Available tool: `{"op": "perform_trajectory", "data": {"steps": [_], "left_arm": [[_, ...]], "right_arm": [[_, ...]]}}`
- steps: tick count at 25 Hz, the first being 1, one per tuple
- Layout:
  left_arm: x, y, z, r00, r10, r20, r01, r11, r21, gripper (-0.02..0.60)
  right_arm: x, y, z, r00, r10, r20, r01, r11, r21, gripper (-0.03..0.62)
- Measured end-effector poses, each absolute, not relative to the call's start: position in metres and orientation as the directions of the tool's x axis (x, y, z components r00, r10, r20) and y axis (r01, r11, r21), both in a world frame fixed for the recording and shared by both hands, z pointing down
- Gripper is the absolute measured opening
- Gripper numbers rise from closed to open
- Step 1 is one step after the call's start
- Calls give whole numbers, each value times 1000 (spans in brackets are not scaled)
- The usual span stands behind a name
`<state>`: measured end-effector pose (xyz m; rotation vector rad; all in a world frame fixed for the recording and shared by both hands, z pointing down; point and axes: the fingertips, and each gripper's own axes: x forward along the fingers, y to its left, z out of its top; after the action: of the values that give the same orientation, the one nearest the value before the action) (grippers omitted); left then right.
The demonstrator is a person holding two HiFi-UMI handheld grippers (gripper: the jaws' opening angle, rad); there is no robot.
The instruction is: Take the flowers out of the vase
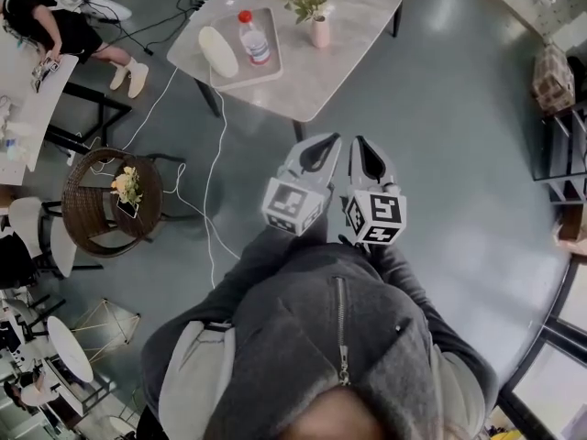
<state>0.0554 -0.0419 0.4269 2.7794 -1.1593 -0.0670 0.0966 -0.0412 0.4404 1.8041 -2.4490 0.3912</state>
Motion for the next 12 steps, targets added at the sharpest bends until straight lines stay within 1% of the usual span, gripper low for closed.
{"op": "perform_trajectory", "data": {"steps": [12], "left_arm": [[54, -150, 408, 660, -751, 3, -744, -653, 141, 9]], "right_arm": [[94, -139, 424, -362, -904, 228, -930, 334, -153, 3]]}}
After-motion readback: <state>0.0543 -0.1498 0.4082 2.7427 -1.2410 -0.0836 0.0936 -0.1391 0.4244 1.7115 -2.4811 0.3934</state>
